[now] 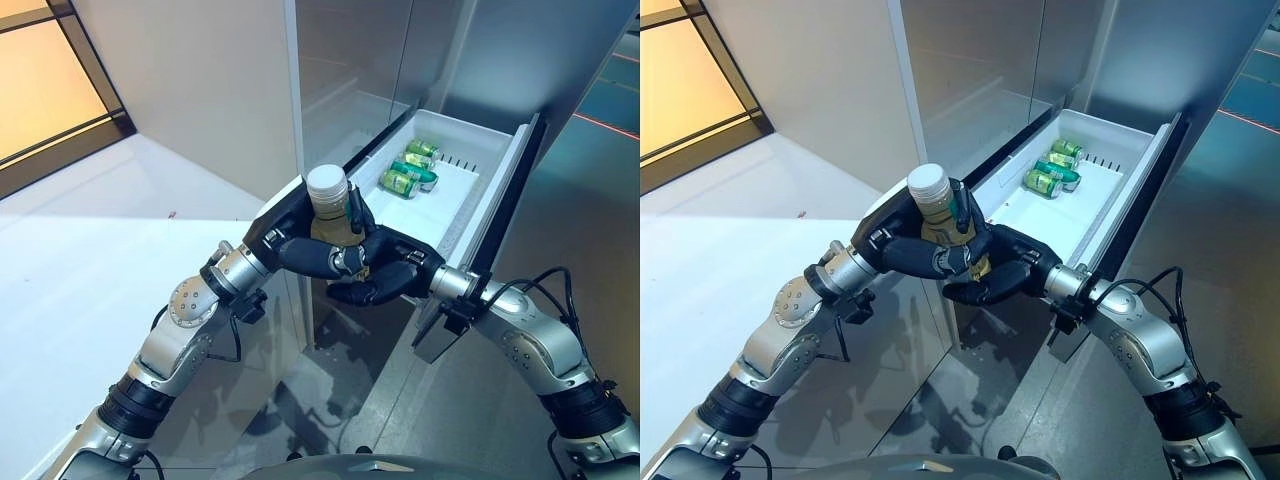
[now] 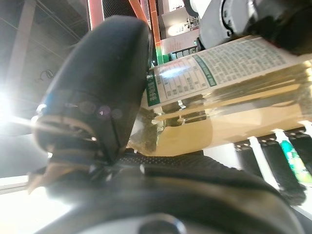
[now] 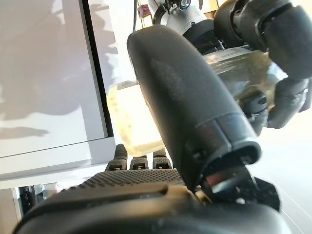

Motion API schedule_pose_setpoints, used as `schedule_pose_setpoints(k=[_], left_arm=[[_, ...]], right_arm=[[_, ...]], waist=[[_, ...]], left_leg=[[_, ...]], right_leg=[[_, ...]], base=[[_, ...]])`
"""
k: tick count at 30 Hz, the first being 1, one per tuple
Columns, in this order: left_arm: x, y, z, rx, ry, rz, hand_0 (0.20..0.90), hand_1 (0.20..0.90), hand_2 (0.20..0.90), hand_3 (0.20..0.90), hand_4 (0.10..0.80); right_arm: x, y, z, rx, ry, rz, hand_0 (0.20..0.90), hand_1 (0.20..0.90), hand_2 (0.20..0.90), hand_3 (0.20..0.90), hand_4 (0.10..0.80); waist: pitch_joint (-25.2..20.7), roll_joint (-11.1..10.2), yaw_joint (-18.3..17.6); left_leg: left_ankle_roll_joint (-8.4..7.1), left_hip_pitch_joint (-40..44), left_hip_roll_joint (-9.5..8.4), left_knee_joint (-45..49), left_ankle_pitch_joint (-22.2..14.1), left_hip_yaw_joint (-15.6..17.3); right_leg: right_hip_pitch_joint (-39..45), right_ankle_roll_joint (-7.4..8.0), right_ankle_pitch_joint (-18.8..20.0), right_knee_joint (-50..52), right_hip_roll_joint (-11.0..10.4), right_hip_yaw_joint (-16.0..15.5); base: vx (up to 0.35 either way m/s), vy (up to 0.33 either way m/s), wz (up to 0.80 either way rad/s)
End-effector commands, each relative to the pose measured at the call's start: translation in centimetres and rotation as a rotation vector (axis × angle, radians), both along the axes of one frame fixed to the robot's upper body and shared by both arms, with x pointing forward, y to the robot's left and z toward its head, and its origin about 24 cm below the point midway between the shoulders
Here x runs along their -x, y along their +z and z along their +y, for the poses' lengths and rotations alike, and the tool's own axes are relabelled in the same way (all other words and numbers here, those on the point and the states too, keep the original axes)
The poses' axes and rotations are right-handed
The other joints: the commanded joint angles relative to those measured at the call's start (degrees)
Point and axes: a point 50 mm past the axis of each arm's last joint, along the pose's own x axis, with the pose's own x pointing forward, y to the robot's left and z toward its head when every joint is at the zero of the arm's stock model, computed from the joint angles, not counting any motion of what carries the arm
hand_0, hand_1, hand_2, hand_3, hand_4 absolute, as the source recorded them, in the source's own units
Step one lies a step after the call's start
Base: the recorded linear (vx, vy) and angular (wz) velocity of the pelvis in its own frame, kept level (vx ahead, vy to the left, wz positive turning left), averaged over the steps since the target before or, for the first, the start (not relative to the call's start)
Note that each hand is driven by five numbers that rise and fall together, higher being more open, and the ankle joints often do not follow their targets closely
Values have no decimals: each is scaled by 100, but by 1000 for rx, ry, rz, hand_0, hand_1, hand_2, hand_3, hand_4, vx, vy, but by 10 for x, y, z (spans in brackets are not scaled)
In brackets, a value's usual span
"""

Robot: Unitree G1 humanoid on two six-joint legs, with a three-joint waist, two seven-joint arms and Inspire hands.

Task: Put drinks into fridge and close the fridge

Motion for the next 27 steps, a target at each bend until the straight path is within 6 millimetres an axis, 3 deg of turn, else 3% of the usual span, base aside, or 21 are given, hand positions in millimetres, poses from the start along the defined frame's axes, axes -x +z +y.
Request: schedule_pose_setpoints(k=[1, 6, 7, 8, 9, 20, 27], left_arm=[[-6, 60, -11, 122, -39, -311, 300, 300, 300, 200, 100], [-7, 61, -10, 146, -34, -309, 300, 300, 300, 200, 100], [-6, 60, -11, 156, -40, -304, 300, 300, 300, 200, 100], [-6, 61, -11, 184, -52, -297, 300, 300, 300, 200, 100], [-6, 60, -12, 208, -66, -288, 300, 300, 300, 200, 100], [7, 64, -37, 540, -297, -223, 300, 300, 300, 200, 100], [19, 59, -72, 493, -542, -122, 300, 300, 300, 200, 100]], right_arm=[[-12, 63, 10, -114, 70, -253, 900, 900, 900, 900, 800], [-8, 55, 15, -100, 126, -195, 900, 900, 900, 900, 800], [-8, 53, 15, -99, 131, -185, 764, 764, 764, 741, 641], [-8, 50, 16, -100, 142, -169, 354, 354, 354, 263, 163], [-8, 48, 18, -104, 148, -155, 300, 300, 300, 200, 100], [-10, 43, 33, -196, 123, -92, 300, 300, 300, 200, 100], [-14, 42, 40, -257, 58, -73, 300, 300, 300, 200, 100]], waist=[[-444, -159, 4], [-452, -178, -3], [-455, -175, -7], [-459, -176, -7], [-455, -177, -12], [-416, -212, -68], [-382, -199, -118]], left_leg=[[20, -10, -18, 8, -435, -17], [18, -14, -23, 8, -430, -19], [18, 15, -22, 8, -470, -28], [19, 17, -22, 8, -470, -28], [19, 24, -19, 8, -471, -26], [19, 35, -8, 8, -474, -19], [28, 23, -2, 8, -488, 4]], right_leg=[[-78, 219, -4, 126, 40, -213], [-78, 228, 7, 115, 33, -215], [-42, 235, -21, 101, 34, -217], [-44, 237, -17, 102, 34, -218], [-38, 237, -18, 103, 33, -217], [-41, 224, -20, 129, 50, -185], [-59, 235, 0, 125, 52, -183]], base=[[0, 0, 0], [0, 0, 0], [0, 0, 0], [0, 0, 0], [0, 0, 0], [0, 0, 0], [0, 0, 0]])
